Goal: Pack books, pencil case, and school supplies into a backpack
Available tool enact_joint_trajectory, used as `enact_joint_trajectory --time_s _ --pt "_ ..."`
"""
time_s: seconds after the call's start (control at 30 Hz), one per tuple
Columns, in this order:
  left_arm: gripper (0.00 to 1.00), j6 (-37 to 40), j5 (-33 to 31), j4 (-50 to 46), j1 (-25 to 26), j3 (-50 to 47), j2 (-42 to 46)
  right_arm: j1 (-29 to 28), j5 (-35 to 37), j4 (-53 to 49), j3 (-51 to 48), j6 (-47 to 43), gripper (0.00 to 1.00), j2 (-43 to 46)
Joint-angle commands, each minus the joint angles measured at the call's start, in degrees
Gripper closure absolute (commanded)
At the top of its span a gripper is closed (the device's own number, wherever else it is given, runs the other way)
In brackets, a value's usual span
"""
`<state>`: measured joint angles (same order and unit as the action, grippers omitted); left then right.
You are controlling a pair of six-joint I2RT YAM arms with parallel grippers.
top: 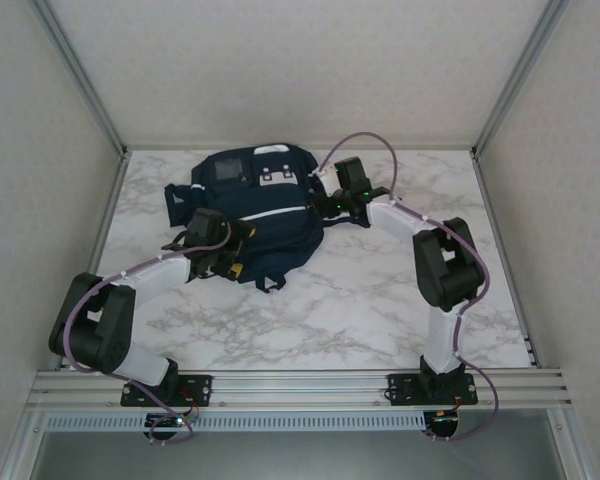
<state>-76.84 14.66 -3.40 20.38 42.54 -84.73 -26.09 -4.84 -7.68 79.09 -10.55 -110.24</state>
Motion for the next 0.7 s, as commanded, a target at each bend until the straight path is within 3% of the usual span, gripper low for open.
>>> enact_joint_trajectory --time_s 0.0,0.13,0.3,0.47,0.57,0.67 --pt "0.02 6.18 -6.05 -15.58 0.01 -0.23 0.79 0.95 2.35 3.97 -5.25 2.49 0.22 7.2" --pt "0.02 12.01 -7.56 -19.4 0.08 4.59 2.87 1.43 6.83 4.2 -11.81 3.68 0.21 12.76" --pt "0.0 26.44 -20.64 -27.85 -0.89 12.68 6.86 4.85 16.22 9.24 -23.61 5.42 0.2 19.53" --pt "0.0 42.96 -34.93 -28.39 -3.64 17.0 7.95 10.79 20.74 14.43 -32.81 7.46 0.19 22.73" --pt "0.0 54.23 -43.72 -25.3 -4.78 16.93 6.66 13.3 20.51 22.8 -38.45 8.35 0.19 23.1" --pt "0.0 60.22 -50.96 -21.91 -6.21 15.59 4.76 13.47 26.61 36.77 -44.26 6.93 0.21 21.68"
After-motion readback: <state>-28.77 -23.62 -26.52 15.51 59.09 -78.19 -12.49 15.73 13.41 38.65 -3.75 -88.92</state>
